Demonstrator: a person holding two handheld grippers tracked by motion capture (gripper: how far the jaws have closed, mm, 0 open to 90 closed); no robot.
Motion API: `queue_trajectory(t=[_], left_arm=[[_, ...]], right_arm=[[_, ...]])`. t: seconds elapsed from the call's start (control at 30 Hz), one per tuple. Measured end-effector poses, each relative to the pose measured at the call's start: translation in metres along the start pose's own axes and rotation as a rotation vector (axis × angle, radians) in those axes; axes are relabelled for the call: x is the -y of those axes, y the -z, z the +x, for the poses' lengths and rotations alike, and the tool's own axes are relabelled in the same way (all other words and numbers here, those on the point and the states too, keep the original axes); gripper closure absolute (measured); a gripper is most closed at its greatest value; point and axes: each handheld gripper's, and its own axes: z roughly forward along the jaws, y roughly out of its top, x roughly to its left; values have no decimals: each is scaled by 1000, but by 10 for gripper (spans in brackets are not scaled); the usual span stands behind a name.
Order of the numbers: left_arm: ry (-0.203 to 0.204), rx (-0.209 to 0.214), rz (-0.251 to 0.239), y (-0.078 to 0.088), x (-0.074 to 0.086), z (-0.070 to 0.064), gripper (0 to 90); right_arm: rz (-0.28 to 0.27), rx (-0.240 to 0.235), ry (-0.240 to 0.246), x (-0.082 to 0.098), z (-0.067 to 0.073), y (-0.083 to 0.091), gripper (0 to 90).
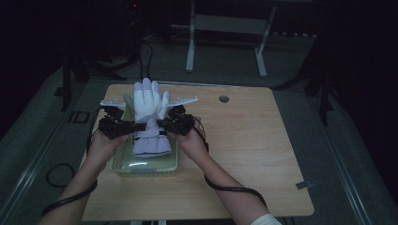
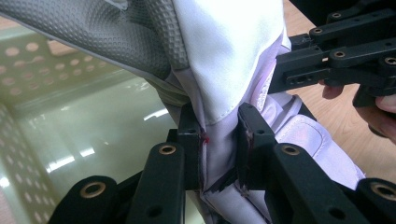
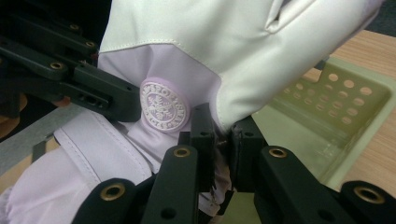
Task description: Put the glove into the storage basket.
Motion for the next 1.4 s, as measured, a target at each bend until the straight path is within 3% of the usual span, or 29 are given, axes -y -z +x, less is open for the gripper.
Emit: queue_trajectory(t=[0.17,0.53,0.63,0.8,0.87,0.93,1.0,1.1,1.13,1.2,1.27,1.4], left_arm=[[26,16,28,-16,15,7,747],[58,38,130,-36,35,19,745],[50,30,137,-38,37,16,743],[55,2,204,-44,35,13,727],[48,-14,236,-48,34,11,727],[55,-25,265,-55,33,10,727],[64,-33,291,-60,33,10,720],[48,-81,325,-65,32,7,670],[44,-116,345,-67,32,6,637],[-3,-198,374,-73,32,1,554],[-40,-246,367,-77,32,-4,493],[-74,-291,366,-80,31,-9,445]], right_arm=[[36,3,-42,15,-4,-12,821],[119,21,-66,43,-3,-29,819],[130,32,-57,49,-2,-30,819],[171,71,-36,48,2,-30,812],[182,76,-43,50,1,-31,805],[201,71,-84,55,-3,-32,804],[209,75,-84,58,-5,-34,804],[226,95,-62,59,-3,-37,785],[234,102,-54,59,-2,-38,772],[233,93,-57,58,-1,-39,715],[225,99,-55,56,-1,-38,677],[188,97,-27,52,-3,-28,499]])
